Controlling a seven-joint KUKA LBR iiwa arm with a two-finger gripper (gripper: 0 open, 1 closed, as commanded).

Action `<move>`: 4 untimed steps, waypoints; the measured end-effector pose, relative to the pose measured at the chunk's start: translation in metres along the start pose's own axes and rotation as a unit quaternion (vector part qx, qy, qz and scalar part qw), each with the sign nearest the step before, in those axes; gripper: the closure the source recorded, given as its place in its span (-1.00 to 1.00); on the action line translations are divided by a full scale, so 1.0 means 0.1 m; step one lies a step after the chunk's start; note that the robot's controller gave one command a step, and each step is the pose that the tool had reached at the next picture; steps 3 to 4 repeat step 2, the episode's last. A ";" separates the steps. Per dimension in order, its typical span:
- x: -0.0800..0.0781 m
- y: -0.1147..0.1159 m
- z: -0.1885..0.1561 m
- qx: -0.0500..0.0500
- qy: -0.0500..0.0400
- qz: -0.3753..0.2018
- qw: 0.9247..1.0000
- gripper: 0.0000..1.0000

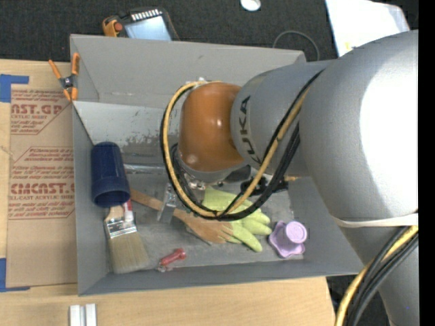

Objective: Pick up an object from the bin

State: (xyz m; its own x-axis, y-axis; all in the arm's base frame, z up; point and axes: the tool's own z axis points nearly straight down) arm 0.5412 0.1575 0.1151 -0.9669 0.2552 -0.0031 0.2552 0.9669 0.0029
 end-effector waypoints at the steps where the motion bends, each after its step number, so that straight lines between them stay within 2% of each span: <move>1: -0.01 0.00 -0.35 -0.001 -0.002 0.000 1.000 1.00; 2: -0.02 0.01 -0.58 -0.002 -0.003 0.000 1.000 1.00; 4: -0.02 0.01 -0.58 -0.002 -0.003 0.000 1.000 1.00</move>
Offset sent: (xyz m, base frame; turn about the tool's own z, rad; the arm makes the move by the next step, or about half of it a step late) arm 0.0015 -0.0001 0.0470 0.0005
